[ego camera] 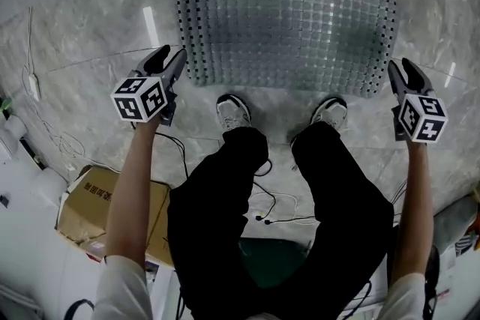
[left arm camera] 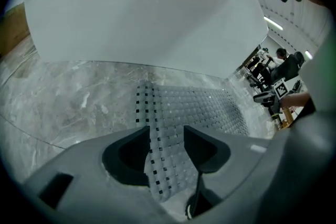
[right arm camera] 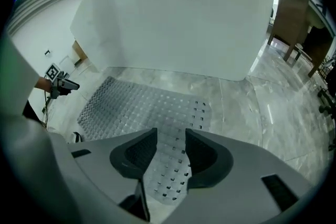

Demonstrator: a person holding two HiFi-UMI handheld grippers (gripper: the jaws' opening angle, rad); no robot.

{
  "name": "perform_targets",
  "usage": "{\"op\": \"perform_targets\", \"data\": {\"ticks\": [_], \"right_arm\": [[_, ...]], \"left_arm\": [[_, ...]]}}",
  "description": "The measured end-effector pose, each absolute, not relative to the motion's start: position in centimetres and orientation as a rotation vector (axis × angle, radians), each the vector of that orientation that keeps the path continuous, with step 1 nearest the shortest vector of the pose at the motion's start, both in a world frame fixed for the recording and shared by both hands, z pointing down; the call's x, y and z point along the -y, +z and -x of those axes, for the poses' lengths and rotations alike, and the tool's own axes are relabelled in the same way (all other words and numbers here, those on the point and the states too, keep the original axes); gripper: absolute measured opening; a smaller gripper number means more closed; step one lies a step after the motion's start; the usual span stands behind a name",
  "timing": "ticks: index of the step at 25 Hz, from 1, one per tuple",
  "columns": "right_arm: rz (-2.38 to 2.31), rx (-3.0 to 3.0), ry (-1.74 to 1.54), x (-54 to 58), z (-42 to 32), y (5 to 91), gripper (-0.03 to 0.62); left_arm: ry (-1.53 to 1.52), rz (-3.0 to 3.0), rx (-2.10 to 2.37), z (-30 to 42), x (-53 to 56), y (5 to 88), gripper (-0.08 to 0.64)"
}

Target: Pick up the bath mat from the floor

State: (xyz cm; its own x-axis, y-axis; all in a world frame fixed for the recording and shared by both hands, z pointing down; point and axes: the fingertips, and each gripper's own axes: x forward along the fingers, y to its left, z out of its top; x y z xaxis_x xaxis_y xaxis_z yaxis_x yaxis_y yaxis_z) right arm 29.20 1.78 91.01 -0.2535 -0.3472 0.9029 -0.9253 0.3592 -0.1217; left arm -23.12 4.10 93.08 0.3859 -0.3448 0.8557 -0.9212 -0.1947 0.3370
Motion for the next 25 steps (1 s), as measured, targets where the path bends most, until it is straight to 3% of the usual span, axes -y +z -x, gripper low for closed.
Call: {"op": "perform_targets", "data": {"ticks": [11, 21, 25], "right_arm": [[-1.173, 1.582, 0.944, -4.0, -34.5, 103.0, 0.218], [-1.176, 1.587, 0.998, -4.4, -35.4, 105.7, 0.250], [-1.175, 1.594, 0.965, -4.5, -34.8, 105.6, 0.229]], "left_arm": [[1.006, -1.605, 1.161, 27.8, -6.2, 104.5, 0.233], [1.009, -1.621, 1.162, 27.6, -6.3, 106.4, 0.255], [1.070, -1.631, 1.162, 27.3, -6.3, 106.4, 0.223]]}}
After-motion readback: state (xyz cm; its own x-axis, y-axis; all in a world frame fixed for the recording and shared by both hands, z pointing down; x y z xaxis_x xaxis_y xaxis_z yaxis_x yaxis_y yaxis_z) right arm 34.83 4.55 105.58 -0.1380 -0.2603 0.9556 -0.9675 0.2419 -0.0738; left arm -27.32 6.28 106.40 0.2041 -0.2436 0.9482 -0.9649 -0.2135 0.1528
